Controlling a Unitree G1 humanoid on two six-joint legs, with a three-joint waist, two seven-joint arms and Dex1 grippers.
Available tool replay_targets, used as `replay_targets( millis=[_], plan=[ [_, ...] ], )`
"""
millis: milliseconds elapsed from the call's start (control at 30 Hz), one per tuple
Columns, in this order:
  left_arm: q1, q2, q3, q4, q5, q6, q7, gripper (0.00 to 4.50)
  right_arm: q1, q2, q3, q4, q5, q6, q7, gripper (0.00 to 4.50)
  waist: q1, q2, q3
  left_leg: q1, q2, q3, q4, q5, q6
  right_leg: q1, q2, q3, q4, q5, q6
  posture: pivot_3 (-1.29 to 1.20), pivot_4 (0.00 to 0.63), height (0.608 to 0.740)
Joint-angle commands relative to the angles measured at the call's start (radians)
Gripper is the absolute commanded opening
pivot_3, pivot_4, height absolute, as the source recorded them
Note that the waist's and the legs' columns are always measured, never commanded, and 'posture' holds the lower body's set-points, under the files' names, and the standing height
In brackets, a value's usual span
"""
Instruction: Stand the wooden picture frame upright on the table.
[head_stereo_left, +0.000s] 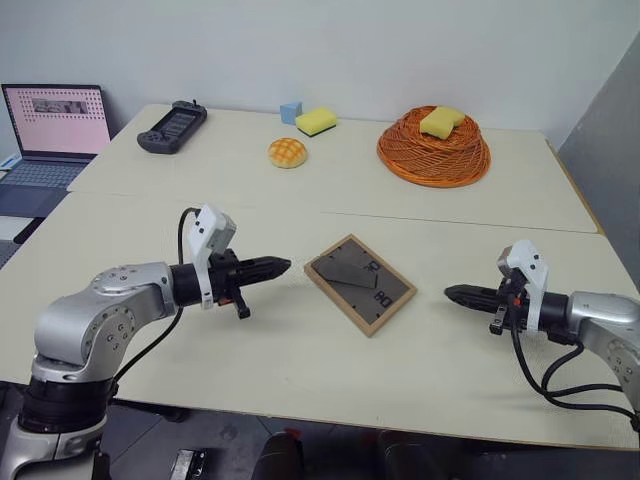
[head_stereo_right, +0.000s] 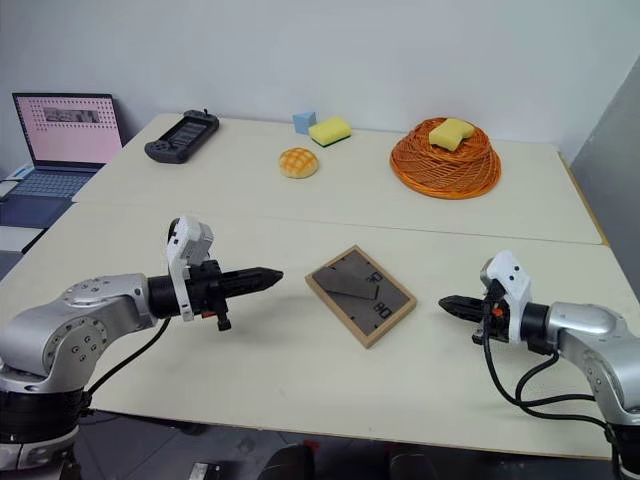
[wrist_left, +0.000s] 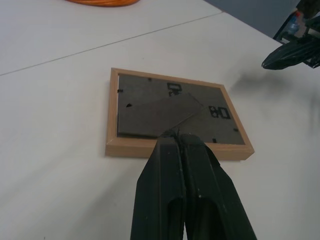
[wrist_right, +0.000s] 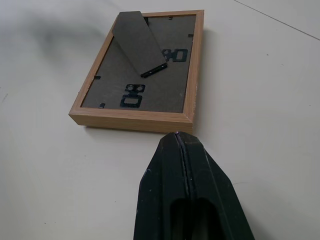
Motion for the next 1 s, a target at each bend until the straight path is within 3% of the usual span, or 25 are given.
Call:
replay_targets(
  millis=[33, 733, 1000],
  plan=[
    [-0.006, 0.001, 0.011, -0.037, 0.005, -0.024, 0.006, 0.05, -0.010, 0.006, -0.021, -0.027, 0.016, 0.000, -0.015, 0.00, 0.000, 0.000, 0.000, 0.000, 0.000, 0.000, 0.000, 0.000, 0.000, 0.000, 0.000, 0.000, 0.000, 0.000, 0.000, 0.00, 0.150, 0.740],
    [-0.014, -0.006, -0.022, -0.021, 0.042, -0.030, 0.020, 0.05, -0.038, 0.052, 0.005, 0.010, -0.019, -0.021, -0.081, 0.00, 0.000, 0.000, 0.000, 0.000, 0.000, 0.000, 0.000, 0.000, 0.000, 0.000, 0.000, 0.000, 0.001, 0.000, 0.000, 0.00, 0.150, 0.740],
    [0.009, -0.047, -0.084, 0.043, 0.099, -0.050, 0.030, 0.05, -0.096, 0.117, 0.055, 0.104, -0.119, -0.091, -0.153, 0.00, -0.001, 0.000, 0.000, 0.000, 0.000, 0.000, 0.000, 0.000, 0.000, 0.000, 0.000, 0.000, 0.001, 0.000, 0.000, 0.00, 0.150, 0.740]
  ],
)
